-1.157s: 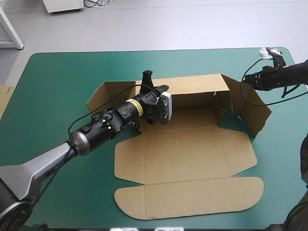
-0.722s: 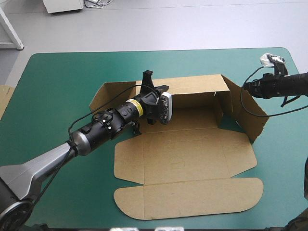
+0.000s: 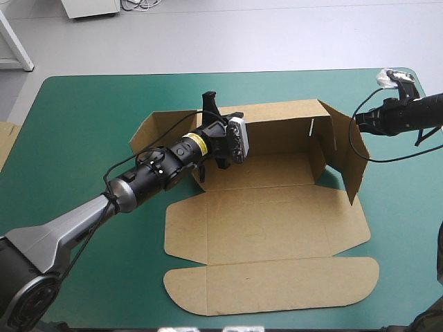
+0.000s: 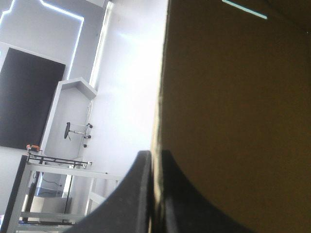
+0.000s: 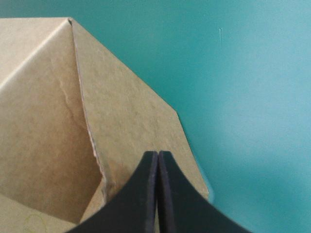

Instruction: Fold the box

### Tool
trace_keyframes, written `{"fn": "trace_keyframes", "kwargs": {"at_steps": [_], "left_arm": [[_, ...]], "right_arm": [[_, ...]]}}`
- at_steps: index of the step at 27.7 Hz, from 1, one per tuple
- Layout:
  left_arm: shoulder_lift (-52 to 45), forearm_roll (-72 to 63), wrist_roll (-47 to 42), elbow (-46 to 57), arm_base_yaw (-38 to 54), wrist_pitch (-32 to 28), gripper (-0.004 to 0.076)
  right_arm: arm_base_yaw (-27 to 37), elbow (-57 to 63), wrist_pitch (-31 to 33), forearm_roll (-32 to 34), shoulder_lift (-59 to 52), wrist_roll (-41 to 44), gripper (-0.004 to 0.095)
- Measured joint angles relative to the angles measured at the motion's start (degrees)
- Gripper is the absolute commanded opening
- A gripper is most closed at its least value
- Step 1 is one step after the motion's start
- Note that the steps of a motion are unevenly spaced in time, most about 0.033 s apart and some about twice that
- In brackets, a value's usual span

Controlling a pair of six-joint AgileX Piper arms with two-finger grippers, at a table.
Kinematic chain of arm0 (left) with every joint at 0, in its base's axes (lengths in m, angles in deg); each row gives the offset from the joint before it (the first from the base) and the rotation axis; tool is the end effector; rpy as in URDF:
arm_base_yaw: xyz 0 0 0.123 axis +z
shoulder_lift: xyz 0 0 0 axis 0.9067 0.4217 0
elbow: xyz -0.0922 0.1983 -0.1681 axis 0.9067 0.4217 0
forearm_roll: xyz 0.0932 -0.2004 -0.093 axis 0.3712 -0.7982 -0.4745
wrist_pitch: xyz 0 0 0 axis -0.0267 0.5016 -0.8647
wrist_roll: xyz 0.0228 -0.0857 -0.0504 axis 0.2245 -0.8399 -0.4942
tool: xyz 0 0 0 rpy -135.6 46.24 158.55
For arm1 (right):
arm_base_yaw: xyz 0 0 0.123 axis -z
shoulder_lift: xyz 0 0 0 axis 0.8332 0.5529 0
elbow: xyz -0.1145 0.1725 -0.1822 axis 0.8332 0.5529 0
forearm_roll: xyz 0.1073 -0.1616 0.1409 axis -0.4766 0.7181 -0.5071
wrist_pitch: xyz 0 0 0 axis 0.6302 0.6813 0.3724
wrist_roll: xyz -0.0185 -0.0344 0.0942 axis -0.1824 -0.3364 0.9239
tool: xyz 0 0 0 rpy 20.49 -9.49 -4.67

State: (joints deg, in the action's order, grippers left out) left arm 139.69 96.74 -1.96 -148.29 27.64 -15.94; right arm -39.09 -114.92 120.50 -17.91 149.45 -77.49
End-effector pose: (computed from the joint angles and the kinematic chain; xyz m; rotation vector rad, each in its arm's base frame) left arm 0.3073 -0.2398 0.3108 1.4322 1.1030 0.3186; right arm 0.3601 -0.0437 0.3198 -0.2442 2.4474 0.6810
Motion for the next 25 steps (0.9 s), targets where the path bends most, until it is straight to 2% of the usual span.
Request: {"fn": "trace_keyframes", "kwargs": {"at_steps": [5, 10, 14, 18, 25], "left_arm": [[0.5, -0.7, 0.0, -0.9, 0.1, 1.4, 0.0006], [1.1, -0.7, 0.0, -1.2, 0.1, 1.2, 0.0006], [1.4, 0.1, 0.1, -1.3, 0.2, 1.0, 0.0006], [1.5, 0.4, 0.1, -1.4, 0.2, 1.0, 0.0006], [1.5, 0.5, 0.1, -1.4, 0.2, 1.1, 0.0006]], "right_arm": [[0.0, 0.0, 0.8, -0.3, 0.0, -3.6, -0.0006], [0.0, 3.2, 0.8, -1.9, 0.0, -8.4, 0.0142], [0.0, 10.6, 0.5, -6.4, 0.0, -17.6, 0.0255], [0.0, 14.3, 0.3, -7.9, -0.1, -23.0, 0.0338], [-0.4, 16.7, -0.2, -8.5, -0.8, -28.7, 0.0687]]}}
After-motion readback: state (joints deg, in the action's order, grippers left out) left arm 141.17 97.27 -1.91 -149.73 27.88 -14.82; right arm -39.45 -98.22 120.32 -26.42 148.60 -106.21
